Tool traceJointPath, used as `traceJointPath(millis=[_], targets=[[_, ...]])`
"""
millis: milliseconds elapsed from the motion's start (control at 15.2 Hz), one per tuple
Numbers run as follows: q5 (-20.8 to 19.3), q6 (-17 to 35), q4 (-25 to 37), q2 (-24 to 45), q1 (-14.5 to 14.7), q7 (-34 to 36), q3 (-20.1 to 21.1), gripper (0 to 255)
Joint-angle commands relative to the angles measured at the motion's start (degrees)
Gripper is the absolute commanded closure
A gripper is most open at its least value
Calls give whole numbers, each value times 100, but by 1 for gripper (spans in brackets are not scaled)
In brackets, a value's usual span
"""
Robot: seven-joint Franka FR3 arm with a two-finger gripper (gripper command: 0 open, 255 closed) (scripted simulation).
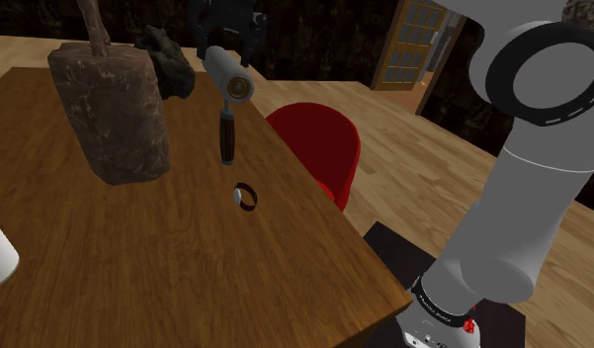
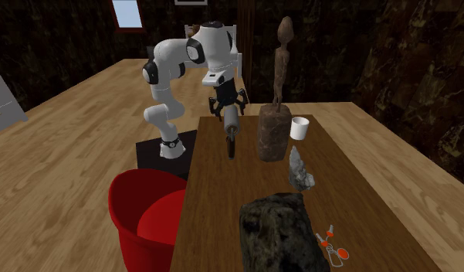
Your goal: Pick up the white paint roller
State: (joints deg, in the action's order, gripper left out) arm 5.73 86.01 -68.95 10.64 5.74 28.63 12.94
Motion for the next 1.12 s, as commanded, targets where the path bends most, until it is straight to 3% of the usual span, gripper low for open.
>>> traceJointPath(millis=[0, 198, 264, 858, 1056], targets=[[30, 215, -338, -127, -18, -34, -5, 0], [36, 271, -421, -153, -22, -43, -7, 0], [36, 272, -423, -155, -20, -40, -6, 255], [36, 271, -420, -153, -22, -43, -7, 255], [0, -26, 27, -4, 2, 10, 3, 255]])
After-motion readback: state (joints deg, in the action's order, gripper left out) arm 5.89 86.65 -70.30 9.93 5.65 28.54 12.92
